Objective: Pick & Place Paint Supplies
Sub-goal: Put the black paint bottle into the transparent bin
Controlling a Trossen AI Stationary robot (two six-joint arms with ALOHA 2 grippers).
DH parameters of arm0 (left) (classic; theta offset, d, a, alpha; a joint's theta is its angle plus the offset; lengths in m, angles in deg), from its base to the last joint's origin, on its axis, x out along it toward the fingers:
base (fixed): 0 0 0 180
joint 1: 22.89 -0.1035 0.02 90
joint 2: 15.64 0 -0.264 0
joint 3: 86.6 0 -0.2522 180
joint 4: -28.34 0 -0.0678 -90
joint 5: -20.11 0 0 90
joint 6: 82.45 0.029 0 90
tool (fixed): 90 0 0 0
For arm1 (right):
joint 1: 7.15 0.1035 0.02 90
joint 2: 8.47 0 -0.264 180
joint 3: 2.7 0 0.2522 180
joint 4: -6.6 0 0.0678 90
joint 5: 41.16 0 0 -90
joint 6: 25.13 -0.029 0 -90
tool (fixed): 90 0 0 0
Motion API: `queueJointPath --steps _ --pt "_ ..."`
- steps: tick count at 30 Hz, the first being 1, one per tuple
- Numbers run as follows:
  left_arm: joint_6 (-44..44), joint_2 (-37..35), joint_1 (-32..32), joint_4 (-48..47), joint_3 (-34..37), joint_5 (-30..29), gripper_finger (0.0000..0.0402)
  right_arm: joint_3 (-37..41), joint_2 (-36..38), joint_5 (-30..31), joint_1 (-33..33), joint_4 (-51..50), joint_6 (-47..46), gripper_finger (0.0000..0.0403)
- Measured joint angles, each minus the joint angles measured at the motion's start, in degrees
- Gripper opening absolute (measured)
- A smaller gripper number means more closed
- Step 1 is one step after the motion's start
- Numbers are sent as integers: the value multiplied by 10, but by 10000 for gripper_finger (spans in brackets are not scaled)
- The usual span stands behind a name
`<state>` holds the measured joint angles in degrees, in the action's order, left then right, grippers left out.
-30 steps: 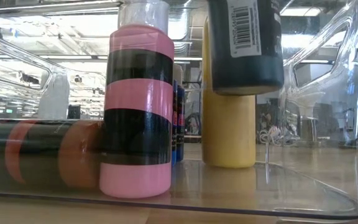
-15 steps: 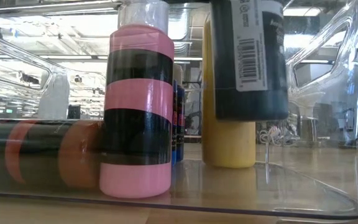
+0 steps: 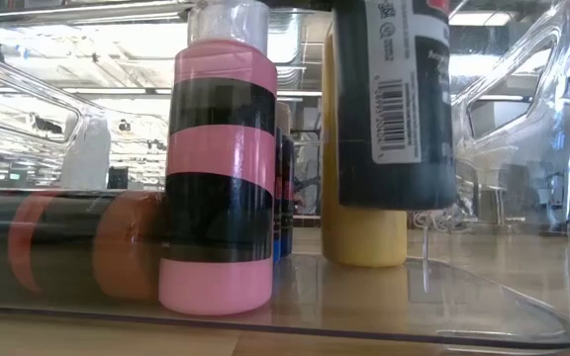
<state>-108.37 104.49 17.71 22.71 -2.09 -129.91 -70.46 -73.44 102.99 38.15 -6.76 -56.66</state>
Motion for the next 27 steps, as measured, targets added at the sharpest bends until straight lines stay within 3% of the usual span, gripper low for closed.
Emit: queueJointPath --steps 27 --pt "-60 6 0 3 38 12 98 0 0 0 0 -6 2 270"
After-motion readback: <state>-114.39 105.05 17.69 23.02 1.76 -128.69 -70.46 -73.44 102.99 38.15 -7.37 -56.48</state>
